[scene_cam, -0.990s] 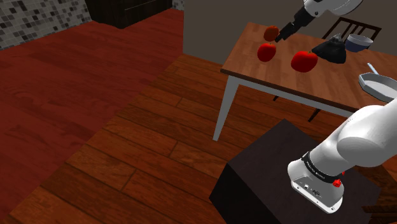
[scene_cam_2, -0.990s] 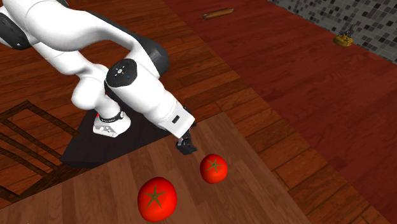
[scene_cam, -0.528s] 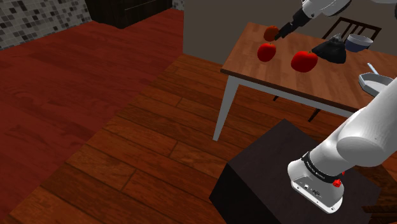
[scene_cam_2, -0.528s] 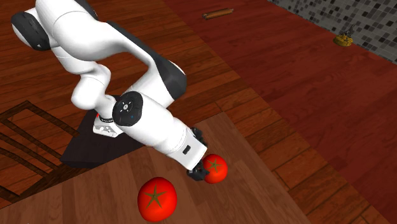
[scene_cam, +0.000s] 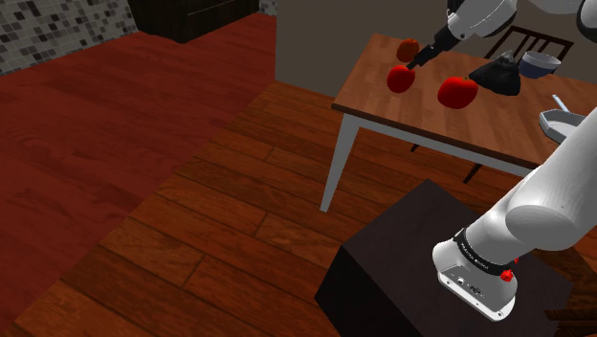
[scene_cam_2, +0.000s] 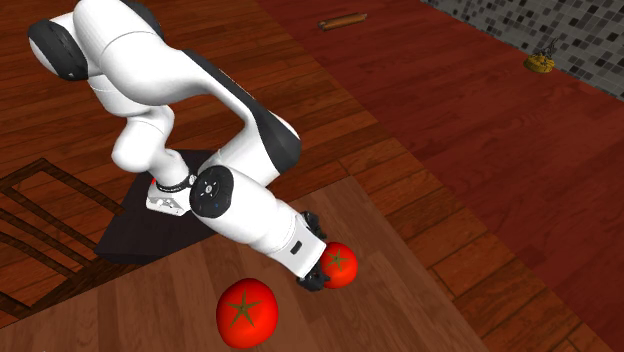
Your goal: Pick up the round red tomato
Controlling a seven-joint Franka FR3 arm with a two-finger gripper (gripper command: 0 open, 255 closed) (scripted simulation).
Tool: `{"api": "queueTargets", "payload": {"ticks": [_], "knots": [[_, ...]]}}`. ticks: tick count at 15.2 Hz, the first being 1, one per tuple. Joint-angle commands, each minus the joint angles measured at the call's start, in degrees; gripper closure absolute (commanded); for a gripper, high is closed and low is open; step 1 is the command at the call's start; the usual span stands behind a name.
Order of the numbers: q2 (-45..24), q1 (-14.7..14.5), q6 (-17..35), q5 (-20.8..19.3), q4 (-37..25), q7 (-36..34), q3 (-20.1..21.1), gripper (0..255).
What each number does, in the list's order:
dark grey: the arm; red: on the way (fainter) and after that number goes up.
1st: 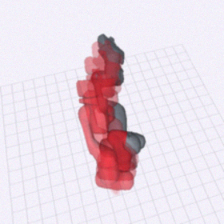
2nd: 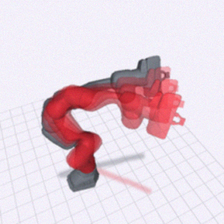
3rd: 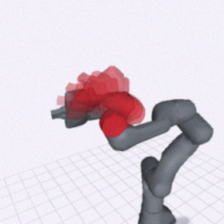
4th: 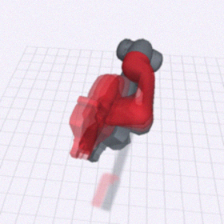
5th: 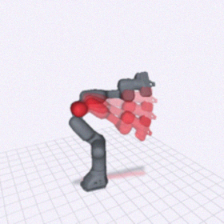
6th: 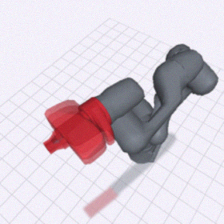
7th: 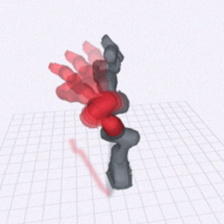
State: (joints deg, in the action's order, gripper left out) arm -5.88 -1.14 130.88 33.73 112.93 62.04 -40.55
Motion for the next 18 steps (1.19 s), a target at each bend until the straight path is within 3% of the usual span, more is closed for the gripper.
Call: {"api": "queueTargets", "payload": {"ticks": [1,10,18], "knots": [[-0.07,0.01,0.2,0.17,0.17,0.17,0.03,255],[-0.04,0.02,0.23,0.18,0.22,0.22,0.02,255],[2.28,-0.33,-4.13,-3.85,-3.39,-3.9,-0.46,255]]}}
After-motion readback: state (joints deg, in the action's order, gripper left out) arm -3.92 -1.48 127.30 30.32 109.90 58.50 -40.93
